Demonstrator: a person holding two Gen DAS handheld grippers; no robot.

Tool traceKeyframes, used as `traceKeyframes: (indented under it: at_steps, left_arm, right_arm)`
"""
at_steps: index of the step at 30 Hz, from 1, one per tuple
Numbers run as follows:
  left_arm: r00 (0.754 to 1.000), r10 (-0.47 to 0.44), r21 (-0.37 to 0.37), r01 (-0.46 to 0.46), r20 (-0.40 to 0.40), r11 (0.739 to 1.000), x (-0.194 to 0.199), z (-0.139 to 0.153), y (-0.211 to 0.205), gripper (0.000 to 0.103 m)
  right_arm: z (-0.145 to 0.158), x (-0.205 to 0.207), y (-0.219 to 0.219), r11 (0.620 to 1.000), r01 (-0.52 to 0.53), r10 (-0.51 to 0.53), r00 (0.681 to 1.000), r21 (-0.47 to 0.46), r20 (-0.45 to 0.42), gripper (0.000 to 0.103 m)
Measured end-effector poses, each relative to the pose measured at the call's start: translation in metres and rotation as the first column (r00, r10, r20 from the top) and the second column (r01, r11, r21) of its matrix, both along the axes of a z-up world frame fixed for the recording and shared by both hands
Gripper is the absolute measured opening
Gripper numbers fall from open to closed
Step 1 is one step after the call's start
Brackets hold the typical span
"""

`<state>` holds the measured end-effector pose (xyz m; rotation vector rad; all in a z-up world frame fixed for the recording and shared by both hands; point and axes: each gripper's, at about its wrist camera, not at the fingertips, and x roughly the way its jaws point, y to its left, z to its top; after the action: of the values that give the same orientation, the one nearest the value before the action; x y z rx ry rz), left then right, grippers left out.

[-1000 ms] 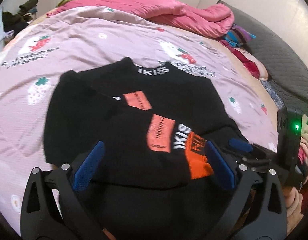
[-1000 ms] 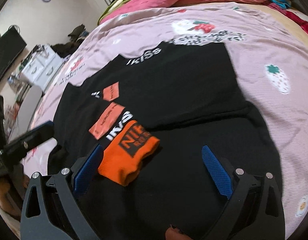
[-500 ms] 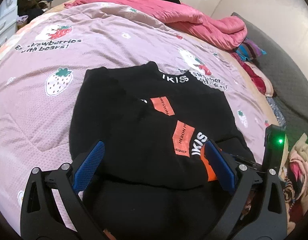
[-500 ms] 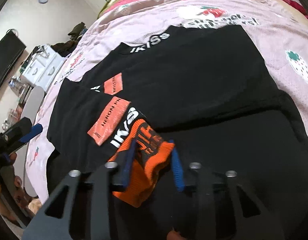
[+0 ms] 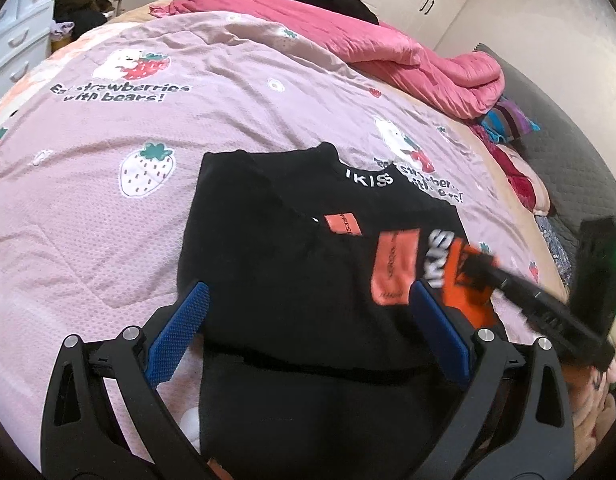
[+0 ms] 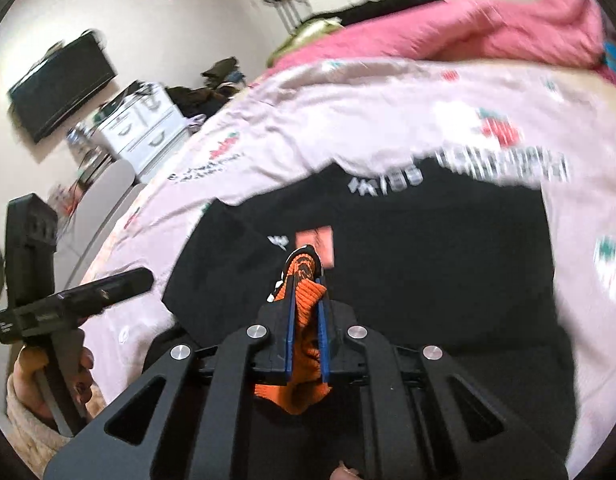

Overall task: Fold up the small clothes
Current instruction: 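Lift the cuff with the right tool and shift it along the sweater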

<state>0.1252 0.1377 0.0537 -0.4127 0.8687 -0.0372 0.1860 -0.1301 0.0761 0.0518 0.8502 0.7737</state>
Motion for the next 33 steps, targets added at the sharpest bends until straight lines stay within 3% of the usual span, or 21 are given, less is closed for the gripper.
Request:
traceKeyframes:
  at_steps: [5,9,19,33]
  left_arm:
    - [1.0,0.014,-0.002,-0.014,0.008,1.0,0.0,0.005,0.004,0.094]
    - [1.0,0.023,-0.006,-0.023,0.003,1.0,0.003,0.004,0.006,0.094]
    - [1.0,0.007,0.005,-0.006,-0.027,1.0,0.02,-0.007,-0.003,0.094]
    - [0.997,-0.065,0.041,0.067,-0.051,0.997,0.061,-0.019,-0.02,0.094]
  right_arm:
    - [0.038,0.012,0.0,0.999,-0.004,0.008,0.992,-0.033,0.123,0.008]
    - [0.048,0.03,-0.014,0.998,0.032,-0.024,0.987,-0.045,0.16,0.008]
    - [0.023,0.056,-0.054,0.992,0.123,-0.119,0.986,-0.036,0.115,0.008]
    - [-0.007,0.058,-0.066,0.982,0.177,-0.173,0.983,-0.071,0.067,0.008]
